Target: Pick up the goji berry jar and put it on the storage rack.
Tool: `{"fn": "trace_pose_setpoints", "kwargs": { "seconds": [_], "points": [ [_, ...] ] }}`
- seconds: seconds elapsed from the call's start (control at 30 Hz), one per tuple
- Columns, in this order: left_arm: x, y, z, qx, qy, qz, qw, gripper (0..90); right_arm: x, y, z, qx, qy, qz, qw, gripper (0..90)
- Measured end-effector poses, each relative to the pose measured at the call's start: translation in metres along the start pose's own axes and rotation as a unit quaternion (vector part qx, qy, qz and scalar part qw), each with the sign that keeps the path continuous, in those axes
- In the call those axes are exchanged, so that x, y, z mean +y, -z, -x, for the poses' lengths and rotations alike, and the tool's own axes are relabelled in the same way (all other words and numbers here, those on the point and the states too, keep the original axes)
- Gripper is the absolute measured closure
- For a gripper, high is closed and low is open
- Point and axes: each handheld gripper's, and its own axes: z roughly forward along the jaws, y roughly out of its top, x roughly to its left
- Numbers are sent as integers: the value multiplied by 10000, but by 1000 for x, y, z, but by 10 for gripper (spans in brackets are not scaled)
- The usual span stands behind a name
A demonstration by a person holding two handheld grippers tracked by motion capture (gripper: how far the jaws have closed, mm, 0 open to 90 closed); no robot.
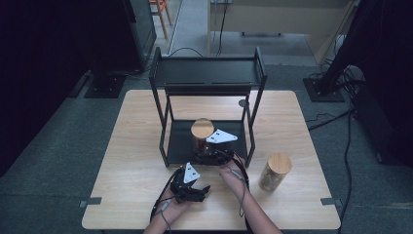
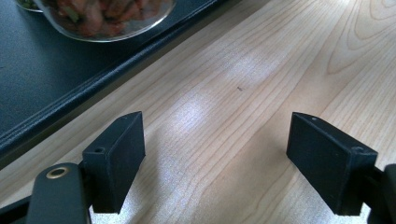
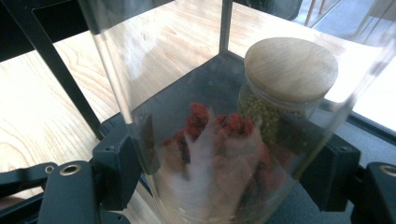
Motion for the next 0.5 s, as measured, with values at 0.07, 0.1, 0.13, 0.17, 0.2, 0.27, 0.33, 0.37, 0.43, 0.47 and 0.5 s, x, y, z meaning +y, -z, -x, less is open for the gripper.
{"fn": "trace_pose_setpoints", "kwargs": {
  "seconds": [0.07, 0.1, 0.13, 0.17, 0.2, 0.27, 0.33, 0.37, 0.43, 0.47, 0.5],
  "points": [
    [0, 0, 0, 5, -2, 0, 10000, 198, 1, -2, 0, 13, -31, 14, 10000, 251],
    [0, 0, 0, 6, -2, 1, 10000, 198, 2, -3, 0, 16, -37, 8, 10000, 251],
    [0, 0, 0, 7, -3, 0, 10000, 198, 2, -4, 0, 14, -40, 6, 10000, 251],
    [0, 0, 0, 7, -5, 0, 10000, 198, 3, -5, 0, 19, -47, 1, 10000, 251],
    [0, 0, 0, 5, -3, 5, 10000, 198, 3, -6, 1, 27, -64, -4, 10000, 250],
    [0, 0, 0, 4, -6, -5, 10000, 198, 3, -8, 1, 58, -107, -5, 9999, 251],
    [0, 0, 0, 0, -7, -5, 10000, 198, 3, -10, 1, 68, -138, -11, 9999, 251],
    [0, 0, 0, -2, -7, -7, 10000, 198, 3, -10, 1, 72, -142, -12, 9999, 250],
    [0, 0, 0, -7, -3, -6, 10000, 198, 3, -13, 0, 63, -168, -16, 9998, 250],
    [0, 0, 0, -6, -3, -5, 10000, 198, 4, -14, 0, 64, -161, -26, 9998, 251],
    [0, 0, 0, -6, -6, -5, 10000, 198, 4, -15, -1, 68, -169, -28, 9998, 250]
  ]
}}
